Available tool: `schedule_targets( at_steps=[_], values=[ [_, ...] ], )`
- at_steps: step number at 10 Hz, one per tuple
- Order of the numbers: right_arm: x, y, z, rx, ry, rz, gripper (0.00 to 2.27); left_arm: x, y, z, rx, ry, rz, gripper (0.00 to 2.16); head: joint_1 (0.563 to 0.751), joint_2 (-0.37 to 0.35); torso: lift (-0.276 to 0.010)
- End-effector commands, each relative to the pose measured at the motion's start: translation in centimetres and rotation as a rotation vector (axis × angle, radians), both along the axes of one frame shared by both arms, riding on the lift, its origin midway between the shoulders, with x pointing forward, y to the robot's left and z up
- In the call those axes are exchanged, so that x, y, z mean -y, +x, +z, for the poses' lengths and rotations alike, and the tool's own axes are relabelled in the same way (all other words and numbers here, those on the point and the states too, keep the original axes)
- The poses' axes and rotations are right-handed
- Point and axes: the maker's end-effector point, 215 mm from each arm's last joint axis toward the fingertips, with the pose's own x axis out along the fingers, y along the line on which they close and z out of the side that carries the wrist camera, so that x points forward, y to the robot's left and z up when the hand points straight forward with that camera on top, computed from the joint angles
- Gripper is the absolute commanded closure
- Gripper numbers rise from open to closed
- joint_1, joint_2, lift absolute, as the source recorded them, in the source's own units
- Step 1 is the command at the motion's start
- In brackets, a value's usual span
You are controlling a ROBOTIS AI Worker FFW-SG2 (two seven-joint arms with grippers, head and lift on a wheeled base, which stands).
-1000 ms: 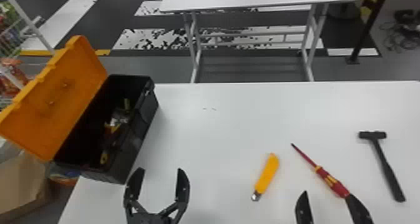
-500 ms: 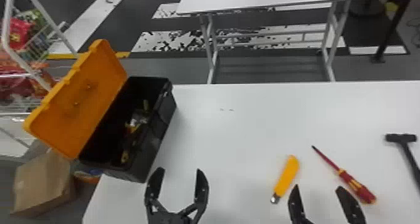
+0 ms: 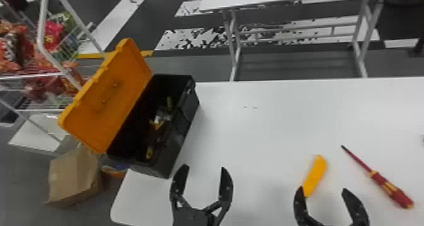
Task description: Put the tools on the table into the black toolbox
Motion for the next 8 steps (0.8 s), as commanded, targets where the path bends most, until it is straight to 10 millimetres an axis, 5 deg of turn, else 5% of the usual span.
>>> schedule_targets(
  at_steps=[1, 8],
  values=[
    [-1.0, 0.6, -0.8, -0.041, -0.022, 0.015, 0.19, 0.1, 0.1, 0.0, -0.001, -0.001, -0.003, 0.09, 0.695, 0.340, -0.075],
    [-2.0, 3.2, -3.9, -0.144, -0.109, 0.050, 0.19, 0.4, 0.1, 0.1, 0.002, 0.001, -0.017, 0.10, 0.695, 0.348, -0.075]
  ],
)
